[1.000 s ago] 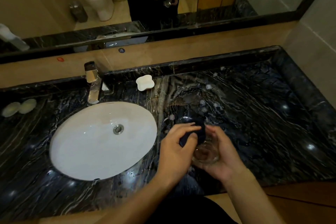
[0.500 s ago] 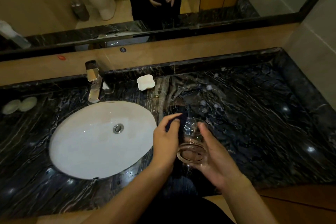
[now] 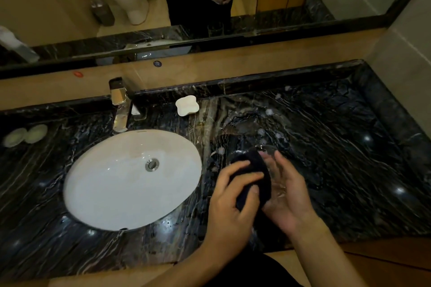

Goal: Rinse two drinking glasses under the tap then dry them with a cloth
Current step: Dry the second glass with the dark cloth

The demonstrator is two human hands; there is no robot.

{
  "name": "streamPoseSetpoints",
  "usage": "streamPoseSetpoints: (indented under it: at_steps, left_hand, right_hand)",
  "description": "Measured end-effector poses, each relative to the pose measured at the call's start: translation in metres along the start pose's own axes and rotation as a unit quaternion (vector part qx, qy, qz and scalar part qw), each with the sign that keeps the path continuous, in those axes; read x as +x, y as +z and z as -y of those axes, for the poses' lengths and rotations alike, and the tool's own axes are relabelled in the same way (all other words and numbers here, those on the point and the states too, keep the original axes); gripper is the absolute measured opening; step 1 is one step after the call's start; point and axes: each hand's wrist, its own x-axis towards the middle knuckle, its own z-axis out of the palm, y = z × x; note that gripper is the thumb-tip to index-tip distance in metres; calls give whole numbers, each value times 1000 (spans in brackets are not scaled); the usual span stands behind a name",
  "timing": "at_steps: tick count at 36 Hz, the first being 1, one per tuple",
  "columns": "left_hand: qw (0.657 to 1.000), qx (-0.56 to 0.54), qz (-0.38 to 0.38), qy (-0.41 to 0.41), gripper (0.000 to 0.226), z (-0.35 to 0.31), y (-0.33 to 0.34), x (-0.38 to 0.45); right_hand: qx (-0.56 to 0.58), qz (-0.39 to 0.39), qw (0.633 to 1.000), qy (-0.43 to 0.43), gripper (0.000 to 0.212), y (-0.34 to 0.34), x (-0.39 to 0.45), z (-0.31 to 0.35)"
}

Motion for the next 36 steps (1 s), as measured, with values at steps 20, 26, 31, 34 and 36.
streamPoseSetpoints:
  at_steps: [20,26,31,34,36]
  left_hand:
    - [997,69,32,-15,23,1,-2,52]
    - [997,31,53,45,28,6,-5,17]
    - [998,5,19,52,30,11,-3,12]
    - [1000,-7,2,9,25,5,-4,23]
    - [1000,-1,-5,-23,24,3,-5,33]
  right_hand:
    - [-77,37,995,47,65,3,5,-8]
    - [68,30,997,32,36,2,9,4]
    - [55,55,996,38,64,3,9,-1]
    - [4,62,998,10,55,5,9,-5]
    - [6,76,997,-2,41,5,10,-4]
